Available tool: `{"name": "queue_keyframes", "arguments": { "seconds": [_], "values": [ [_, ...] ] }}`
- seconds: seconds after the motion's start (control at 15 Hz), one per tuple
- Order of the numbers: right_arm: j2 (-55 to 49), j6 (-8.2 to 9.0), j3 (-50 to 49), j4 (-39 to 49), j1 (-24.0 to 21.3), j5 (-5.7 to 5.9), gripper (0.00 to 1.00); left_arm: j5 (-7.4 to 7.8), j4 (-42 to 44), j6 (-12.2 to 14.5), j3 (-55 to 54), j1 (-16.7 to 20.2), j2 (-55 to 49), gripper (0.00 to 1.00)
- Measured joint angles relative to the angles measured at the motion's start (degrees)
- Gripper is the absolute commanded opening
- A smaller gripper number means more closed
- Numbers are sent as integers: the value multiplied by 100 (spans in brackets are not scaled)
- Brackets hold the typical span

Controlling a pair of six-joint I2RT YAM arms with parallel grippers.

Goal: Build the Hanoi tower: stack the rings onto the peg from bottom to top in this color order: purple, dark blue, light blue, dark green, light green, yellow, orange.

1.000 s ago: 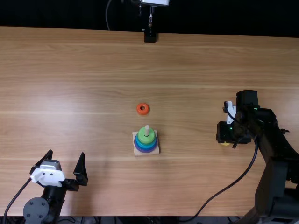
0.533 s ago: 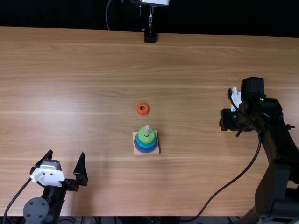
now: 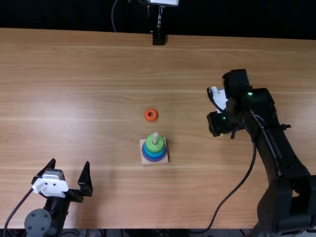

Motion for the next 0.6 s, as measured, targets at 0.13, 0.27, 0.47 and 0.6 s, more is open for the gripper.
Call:
{"name": "queue_keyframes", "arguments": {
  "seconds": [0.13,0.27,0.47,0.6],
  "values": [
    [0,-50,267,-553,415,2,0,0,-2,-2,0,0,2,100],
    [0,-103,739,-1032,844,-7,0,-2,-2,0,0,0,0,100],
    [0,-175,1541,-1493,1366,-4,0,-2,-4,0,0,0,0,100],
    [0,-184,1989,-1687,1644,-4,0,0,0,-2,0,2,2,100]
  ]
}}
